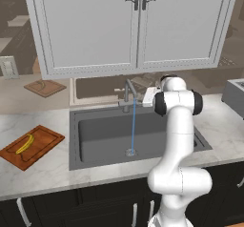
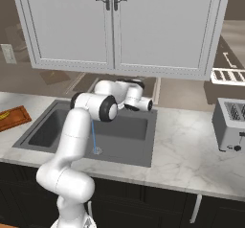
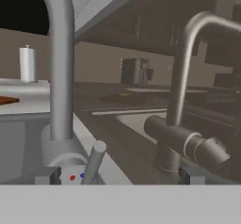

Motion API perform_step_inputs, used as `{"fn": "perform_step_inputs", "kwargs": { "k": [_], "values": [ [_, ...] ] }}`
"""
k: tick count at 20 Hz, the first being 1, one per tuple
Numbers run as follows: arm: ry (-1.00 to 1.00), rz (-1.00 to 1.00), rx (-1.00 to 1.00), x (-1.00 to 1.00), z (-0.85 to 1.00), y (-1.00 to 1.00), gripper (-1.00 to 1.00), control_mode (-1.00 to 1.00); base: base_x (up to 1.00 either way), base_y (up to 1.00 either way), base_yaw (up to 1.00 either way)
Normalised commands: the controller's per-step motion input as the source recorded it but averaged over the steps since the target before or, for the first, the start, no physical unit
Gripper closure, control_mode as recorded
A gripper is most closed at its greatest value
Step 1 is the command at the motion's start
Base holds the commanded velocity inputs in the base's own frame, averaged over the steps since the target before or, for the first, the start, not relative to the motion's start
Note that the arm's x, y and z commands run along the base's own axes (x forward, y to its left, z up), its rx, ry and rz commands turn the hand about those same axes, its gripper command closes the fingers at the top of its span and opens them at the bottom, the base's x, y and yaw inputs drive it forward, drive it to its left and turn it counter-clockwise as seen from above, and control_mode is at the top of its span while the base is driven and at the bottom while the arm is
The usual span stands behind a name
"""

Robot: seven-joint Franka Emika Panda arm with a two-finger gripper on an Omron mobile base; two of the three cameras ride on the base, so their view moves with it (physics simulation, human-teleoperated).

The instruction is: Pick the banana from the sink and place it on the cutting board to airdry. Then turn off the sink faucet.

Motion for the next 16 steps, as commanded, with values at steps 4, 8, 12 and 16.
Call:
{"fn": "perform_step_inputs", "kwargs": {
  "k": [4,8,12,16],
  "values": [
    [0.0,0.08,0.0,0.05,0.25,0.78,-1.0,-1.0,0.0,0.0,0.0],
    [0.0,0.1,0.0,0.11,0.29,0.99,-1.0,-1.0,0.0,0.0,0.0],
    [0.0,0.14,-0.03,0.26,0.35,1.0,-1.0,-1.0,0.0,0.0,0.0],
    [0.0,0.14,-0.05,0.23,0.4,1.0,-1.0,-1.0,0.0,0.0,0.0]
  ]
}}
